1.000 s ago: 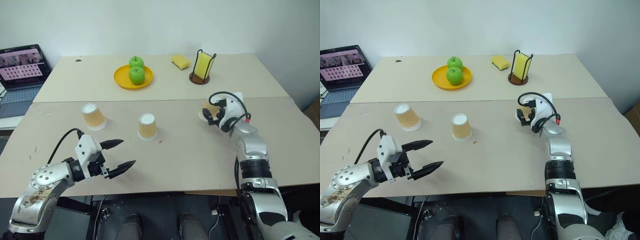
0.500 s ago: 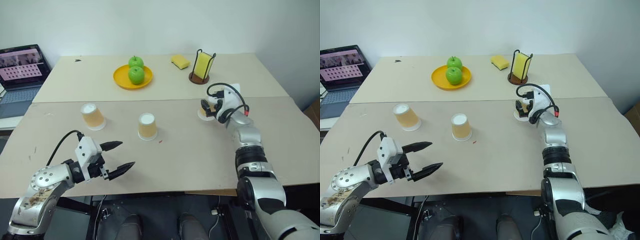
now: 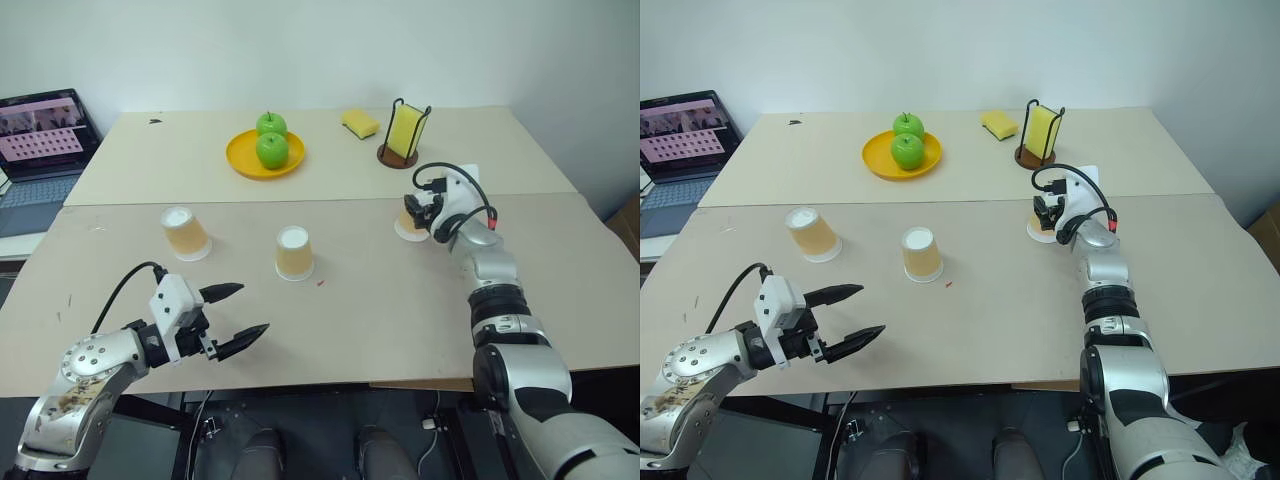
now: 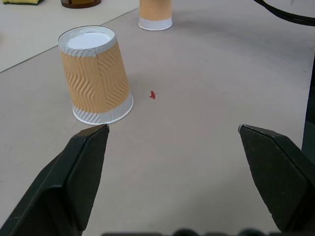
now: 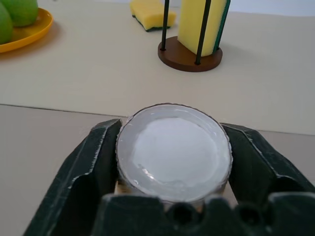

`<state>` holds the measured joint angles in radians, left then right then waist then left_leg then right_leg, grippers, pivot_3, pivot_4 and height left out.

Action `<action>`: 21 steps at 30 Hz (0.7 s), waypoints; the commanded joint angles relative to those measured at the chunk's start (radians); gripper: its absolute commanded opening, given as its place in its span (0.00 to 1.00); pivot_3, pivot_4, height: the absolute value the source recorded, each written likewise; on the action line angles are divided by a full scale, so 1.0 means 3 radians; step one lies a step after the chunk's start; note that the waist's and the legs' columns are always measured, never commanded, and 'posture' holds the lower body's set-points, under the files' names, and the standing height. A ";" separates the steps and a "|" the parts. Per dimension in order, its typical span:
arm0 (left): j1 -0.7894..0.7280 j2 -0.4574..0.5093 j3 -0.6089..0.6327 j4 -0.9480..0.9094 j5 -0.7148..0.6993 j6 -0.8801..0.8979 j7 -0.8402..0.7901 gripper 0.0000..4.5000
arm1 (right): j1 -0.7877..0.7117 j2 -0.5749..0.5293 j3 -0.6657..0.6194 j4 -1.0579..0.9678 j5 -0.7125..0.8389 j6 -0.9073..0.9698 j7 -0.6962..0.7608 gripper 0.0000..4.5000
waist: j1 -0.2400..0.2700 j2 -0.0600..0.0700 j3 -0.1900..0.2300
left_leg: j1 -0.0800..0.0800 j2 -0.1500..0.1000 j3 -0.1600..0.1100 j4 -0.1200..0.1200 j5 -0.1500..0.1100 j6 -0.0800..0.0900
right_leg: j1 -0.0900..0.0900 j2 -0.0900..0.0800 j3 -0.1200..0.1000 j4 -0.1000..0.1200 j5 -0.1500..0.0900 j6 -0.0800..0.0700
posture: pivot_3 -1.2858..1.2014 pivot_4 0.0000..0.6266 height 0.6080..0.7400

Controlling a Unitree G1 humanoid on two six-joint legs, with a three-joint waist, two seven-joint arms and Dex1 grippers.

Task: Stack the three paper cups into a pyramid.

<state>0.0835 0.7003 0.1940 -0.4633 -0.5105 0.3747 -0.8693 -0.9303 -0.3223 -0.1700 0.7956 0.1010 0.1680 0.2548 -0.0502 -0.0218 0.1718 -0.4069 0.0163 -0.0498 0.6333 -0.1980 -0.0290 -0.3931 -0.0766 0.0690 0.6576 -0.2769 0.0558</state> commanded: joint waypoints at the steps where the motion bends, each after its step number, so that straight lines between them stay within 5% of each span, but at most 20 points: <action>1: -0.0023 0.0017 0.0028 -0.0089 0.0003 -0.0057 0.0010 1.00 | -0.0090 -0.0043 -0.0056 -0.0108 0.0064 -0.0122 0.0031 0.58 | 0.0000 0.0000 0.0000 | 0.0000 0.0000 0.0000 0.0000 0.0000 0.0000 | 0.0000 0.0000 0.0000 0.0000 0.0000 0.0000 | 0.52 0.24 0.94; 6: -0.0022 0.0023 0.0023 -0.0084 0.0011 -0.0053 0.0012 1.00 | -0.0086 -0.0068 -0.0044 -0.0320 0.0135 -0.0061 0.0232 0.58 | -0.0001 0.0000 0.0000 | 0.0000 0.0000 0.0000 0.0000 0.0000 0.0000 | 0.0000 0.0000 0.0000 0.0000 0.0000 0.0000 | 0.52 0.24 0.94; 14: -0.0062 0.0009 -0.0034 -0.0046 0.0022 -0.0049 0.0012 1.00 | 0.0112 -0.0331 0.0555 -0.1416 0.0600 0.0373 0.2184 0.58 | -0.0006 0.0006 0.0004 | -0.0001 0.0001 -0.0001 -0.0001 0.0000 0.0000 | -0.0001 0.0001 -0.0001 -0.0001 0.0000 0.0000 | 0.52 0.24 0.94; 21: -0.0155 0.0015 -0.0057 -0.0017 0.0012 -0.0033 0.0022 1.00 | 0.0058 -0.0295 0.0947 -0.1241 0.0513 0.0238 0.2854 0.58 | 0.0010 0.0006 0.0005 | 0.0005 0.0001 -0.0002 0.0001 0.0000 0.0000 | 0.0007 0.0000 -0.0003 -0.0001 0.0000 0.0000 | 0.52 0.24 0.94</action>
<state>0.0447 0.7003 0.1734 -0.4538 -0.5077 0.3748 -0.8645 -0.8821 -0.4124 0.1195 0.4301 0.2493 0.2672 1.0840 -0.0471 -0.0201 0.1733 -0.4057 0.0165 -0.0505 0.6336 -0.1980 -0.0289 -0.3913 -0.0765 0.0681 0.6570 -0.2770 0.0559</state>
